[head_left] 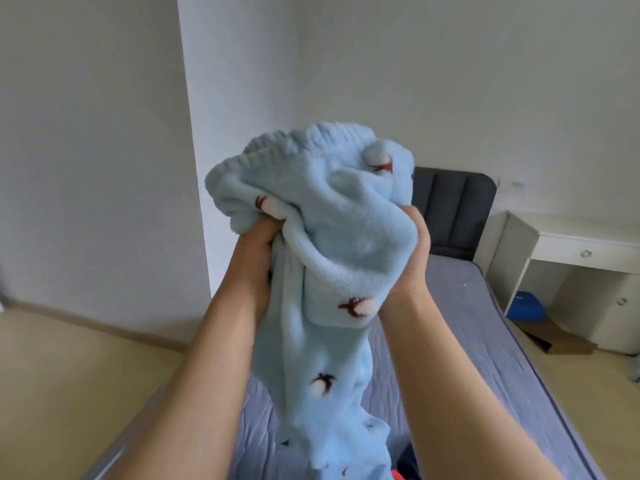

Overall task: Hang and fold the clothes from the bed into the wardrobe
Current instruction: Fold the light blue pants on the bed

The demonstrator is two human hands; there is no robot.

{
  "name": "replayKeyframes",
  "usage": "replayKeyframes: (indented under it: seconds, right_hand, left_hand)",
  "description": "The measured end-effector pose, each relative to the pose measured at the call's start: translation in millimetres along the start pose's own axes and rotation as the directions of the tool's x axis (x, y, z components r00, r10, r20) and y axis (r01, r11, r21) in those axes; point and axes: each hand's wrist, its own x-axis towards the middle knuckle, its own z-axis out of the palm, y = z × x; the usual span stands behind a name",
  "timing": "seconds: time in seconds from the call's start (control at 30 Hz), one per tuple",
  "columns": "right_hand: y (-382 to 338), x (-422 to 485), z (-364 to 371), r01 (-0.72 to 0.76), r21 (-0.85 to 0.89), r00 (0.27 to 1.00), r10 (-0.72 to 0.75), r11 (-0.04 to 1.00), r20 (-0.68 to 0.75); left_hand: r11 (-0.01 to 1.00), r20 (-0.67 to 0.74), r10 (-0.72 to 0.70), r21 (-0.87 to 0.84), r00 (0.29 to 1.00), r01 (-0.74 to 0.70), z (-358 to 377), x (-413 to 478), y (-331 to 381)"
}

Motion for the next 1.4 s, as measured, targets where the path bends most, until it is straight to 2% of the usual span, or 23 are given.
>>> replayKeyframes:
  seconds: [0.07,0.13,0.17,0.27,0.3,0.33,0.37,0.43,0.47,0.5,0.53,0.57,0.67,0.77,0.83,0.93,1.03,1.1,1.17,1.3,1.33,1.4]
  right_hand:
    - [20.7,-11.6,-15.6,-0.111,0.033,0.992,0.113,0.993,-0.057]
    - [57.0,-29.0,-39.7,-0.206,-0.113,0.973,0.191,0.972,-0.128]
    - [78.0,-37.6,-55.8,-0.28,-0.133,0.954,0.259,0.951,-0.153]
    - [134.9,-65.2,-98.5,-0.554,0.119,0.808,0.566,0.824,-0.162]
    - [149.5,-74.2,-109.9,-0.6,0.12,0.774,0.612,0.791,-0.163]
    - [164.8,-81.6,-120.9,-0.638,0.036,0.751,0.632,0.769,-0.19]
    - [179.8,-87.5,-132.0,-0.673,-0.144,0.737,0.639,0.726,-0.219]
    - [202.9,-99.6,-143.8,-0.648,-0.565,0.734,0.618,0.511,-0.282]
    - [208.6,-104.0,-145.9,-0.594,-0.709,0.743,0.596,0.38,-0.303]
    - [212.1,-106.1,-146.8,-0.566,-0.77,0.747,0.578,0.294,-0.328]
    - [214.4,-106.6,-147.5,-0.564,-0.78,0.751,0.561,0.272,-0.348]
    - [214.7,-106.4,-148.1,-0.564,-0.768,0.763,0.548,0.303,-0.344]
    - [207.6,-103.2,-140.5,-0.516,-0.712,0.802,0.561,0.477,-0.205]
    - [194.7,-96.9,-120.8,-0.411,-0.73,0.821,0.57,0.546,-0.036]
    - [188.5,-91.1,-110.0,-0.382,-0.743,0.794,0.606,0.549,0.039]
    - [179.8,-82.2,-97.3,-0.348,-0.769,0.798,0.599,0.536,0.057]
    - [178.4,-77.5,-87.9,-0.257,-0.812,0.862,0.505,0.524,0.053]
    - [179.5,-74.6,-83.9,-0.213,-0.804,0.926,0.376,0.555,0.014]
    - [179.1,-70.9,-80.0,-0.154,-0.809,0.966,0.259,0.567,-0.002]
    - [180.0,-68.7,-73.0,-0.078,-0.837,0.978,0.204,0.542,0.041]
    - [180.5,-68.8,-73.3,-0.069,-0.842,0.979,0.198,0.535,0.046]
    - [180.1,-68.2,-75.8,-0.045,-0.853,0.981,0.183,0.519,0.059]
  left_hand:
    - [0.995,-0.065,-0.083,0.054,0.994,0.087,-15.4,-5.3,-19.6]
    - [0.983,-0.15,-0.167,0.052,0.974,0.176,-39.9,-16.7,-51.8]
    - [0.973,-0.201,-0.211,0.054,0.956,0.226,-53.0,-24.4,-68.5]
    - [0.915,-0.259,-0.377,0.046,0.889,0.401,-81.3,-47.7,-109.5]
    - [0.894,-0.287,-0.427,0.007,0.858,0.447,-89.7,-53.6,-121.0]
    - [0.879,-0.316,-0.46,-0.025,0.83,0.477,-96.5,-58.1,-129.5]
    - [0.868,-0.339,-0.477,-0.039,0.811,0.495,-101.9,-61.4,-135.1]
    - [0.842,-0.337,-0.496,0.039,0.8,0.538,-108.8,-65.3,-141.7]
    - [0.824,-0.317,-0.507,0.094,0.802,0.558,-110.5,-67.3,-143.7]
    - [0.807,-0.289,-0.524,0.132,0.801,0.576,-111.7,-69.6,-145.6]
    - [0.801,-0.251,-0.539,0.143,0.804,0.581,-112.9,-72.0,-147.6]
    - [0.798,-0.209,-0.552,0.148,0.807,0.584,-114.7,-73.6,-149.6]
    - [0.813,-0.065,-0.561,0.146,0.826,0.564,-119.2,-72.1,-150.3]
    - [0.826,0.103,-0.556,0.175,0.825,0.535,-118.2,-62.3,-142.1]
    - [0.83,0.193,-0.549,0.238,0.813,0.504,-116.3,-55.0,-133.5]
    - [0.825,0.193,-0.522,0.362,0.831,0.434,-118.6,-46.0,-121.2]
    - [0.772,0.122,-0.467,0.538,0.876,0.337,-129.3,-39.0,-114.3]
    - [0.678,0.074,-0.422,0.687,0.904,0.261,-136.7,-35.2,-112.4]
    - [0.59,0.12,-0.427,0.788,0.896,0.176,-138.4,-33.9,-111.7]
    - [0.565,0.274,-0.552,0.817,0.788,0.113,-130.5,-43.3,-112.8]
    - [0.558,0.283,-0.552,0.824,0.785,0.095,-127.6,-46.6,-112.9]
    - [0.554,0.269,-0.467,0.832,0.842,0.042,-122.5,-49.6,-112.2]
